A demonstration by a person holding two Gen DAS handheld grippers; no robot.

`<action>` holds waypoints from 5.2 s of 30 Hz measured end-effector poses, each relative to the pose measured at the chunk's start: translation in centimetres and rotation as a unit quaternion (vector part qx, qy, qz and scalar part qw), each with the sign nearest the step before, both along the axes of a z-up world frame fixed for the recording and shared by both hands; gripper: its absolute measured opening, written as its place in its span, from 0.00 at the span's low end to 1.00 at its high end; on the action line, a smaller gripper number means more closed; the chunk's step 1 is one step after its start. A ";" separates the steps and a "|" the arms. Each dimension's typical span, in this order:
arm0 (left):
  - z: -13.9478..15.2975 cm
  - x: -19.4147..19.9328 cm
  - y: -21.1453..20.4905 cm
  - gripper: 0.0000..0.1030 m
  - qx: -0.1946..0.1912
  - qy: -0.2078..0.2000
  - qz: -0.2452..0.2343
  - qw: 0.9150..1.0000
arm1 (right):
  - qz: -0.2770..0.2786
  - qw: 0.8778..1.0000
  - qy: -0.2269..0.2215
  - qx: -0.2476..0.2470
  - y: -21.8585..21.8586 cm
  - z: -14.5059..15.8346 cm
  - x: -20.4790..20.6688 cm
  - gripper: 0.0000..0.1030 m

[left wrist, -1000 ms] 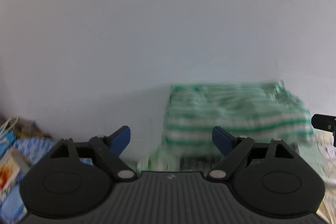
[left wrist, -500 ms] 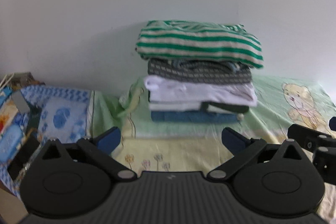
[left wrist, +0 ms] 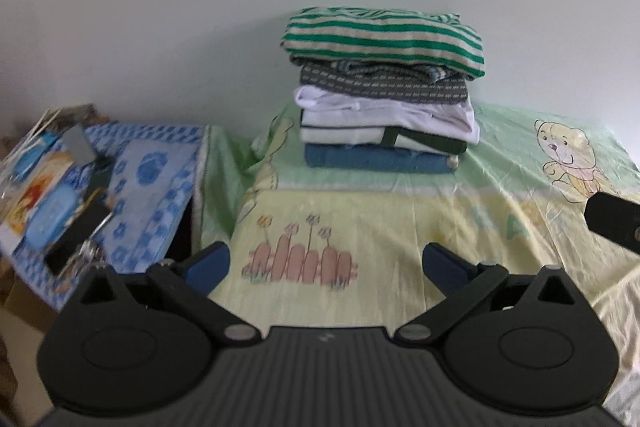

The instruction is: Fold clothes

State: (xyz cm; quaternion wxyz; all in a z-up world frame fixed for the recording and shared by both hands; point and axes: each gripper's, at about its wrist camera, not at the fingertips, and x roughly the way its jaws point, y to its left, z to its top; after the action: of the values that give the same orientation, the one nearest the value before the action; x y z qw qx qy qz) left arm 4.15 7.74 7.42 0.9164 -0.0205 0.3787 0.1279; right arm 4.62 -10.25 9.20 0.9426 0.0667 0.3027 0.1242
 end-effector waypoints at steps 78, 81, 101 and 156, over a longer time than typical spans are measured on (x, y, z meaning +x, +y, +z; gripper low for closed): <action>-2.3 -7.0 1.5 0.99 0.010 0.063 0.008 0.998 | -0.033 0.989 0.062 -0.131 4.5 -3.8 -5.8 0.89; -2.2 -7.1 1.5 0.99 0.011 0.063 0.020 0.998 | -0.022 0.989 0.058 -0.134 4.6 -3.9 -5.3 0.89; -1.6 -8.3 0.5 0.99 0.015 0.056 0.017 0.998 | -0.017 0.993 0.036 -0.109 4.4 -2.7 -5.7 0.89; -2.5 -9.6 2.0 0.99 -0.017 0.062 0.007 0.998 | -0.031 0.991 0.034 -0.127 5.7 -2.3 -7.1 0.89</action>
State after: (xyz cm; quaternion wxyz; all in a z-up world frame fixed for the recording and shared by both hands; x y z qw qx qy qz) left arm -5.48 9.79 4.89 0.8898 -0.0313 0.4366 0.1289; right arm -2.44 -4.60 6.88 0.9358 -0.0400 0.3461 0.0536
